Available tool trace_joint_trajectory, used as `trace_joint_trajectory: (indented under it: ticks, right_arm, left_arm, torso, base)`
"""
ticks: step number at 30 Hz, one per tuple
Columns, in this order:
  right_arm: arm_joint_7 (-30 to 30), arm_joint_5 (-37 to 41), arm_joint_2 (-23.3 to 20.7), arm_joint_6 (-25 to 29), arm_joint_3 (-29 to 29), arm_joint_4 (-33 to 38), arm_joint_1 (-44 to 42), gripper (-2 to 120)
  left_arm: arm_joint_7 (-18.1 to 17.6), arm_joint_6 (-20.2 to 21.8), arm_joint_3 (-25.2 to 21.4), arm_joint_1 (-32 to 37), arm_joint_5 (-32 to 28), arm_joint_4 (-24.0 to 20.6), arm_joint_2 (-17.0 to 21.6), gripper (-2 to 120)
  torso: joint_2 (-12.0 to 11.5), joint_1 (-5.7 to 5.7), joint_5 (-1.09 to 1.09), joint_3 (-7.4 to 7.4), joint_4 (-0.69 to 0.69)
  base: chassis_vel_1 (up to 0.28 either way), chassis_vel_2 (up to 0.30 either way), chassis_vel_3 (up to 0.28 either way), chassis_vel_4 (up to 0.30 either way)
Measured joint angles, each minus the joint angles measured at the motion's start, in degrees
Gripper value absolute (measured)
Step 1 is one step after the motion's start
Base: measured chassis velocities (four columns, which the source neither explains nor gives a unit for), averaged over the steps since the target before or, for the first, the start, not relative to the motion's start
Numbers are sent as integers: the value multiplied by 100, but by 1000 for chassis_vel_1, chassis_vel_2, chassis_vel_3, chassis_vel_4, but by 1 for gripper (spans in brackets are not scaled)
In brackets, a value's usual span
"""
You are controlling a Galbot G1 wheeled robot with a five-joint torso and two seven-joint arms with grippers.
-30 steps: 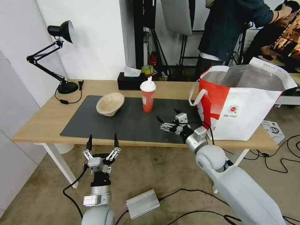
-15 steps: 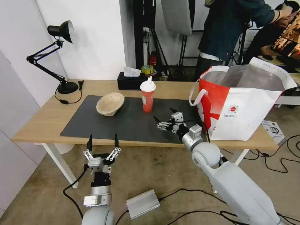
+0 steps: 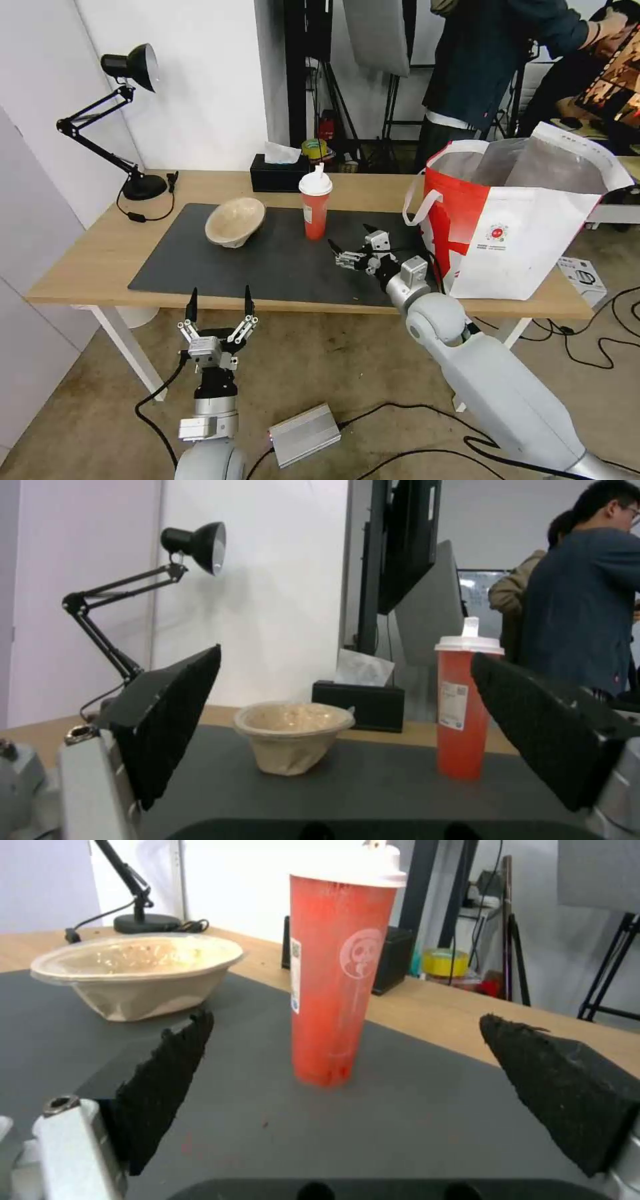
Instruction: Pick up the trash from the table and place it into the takeout bag.
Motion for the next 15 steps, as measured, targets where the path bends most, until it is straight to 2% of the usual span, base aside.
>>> trace_joint_trajectory:
  ticks: [15]
  right_arm:
    - [-22, -10, 256, 32, -130, -397, 340, 100]
  left_arm:
    - [-20, 2, -84, -6, -17, 1, 0, 100]
  torso:
    - [0, 0, 0, -1, 0]
  base:
    - [0, 0, 0, 0]
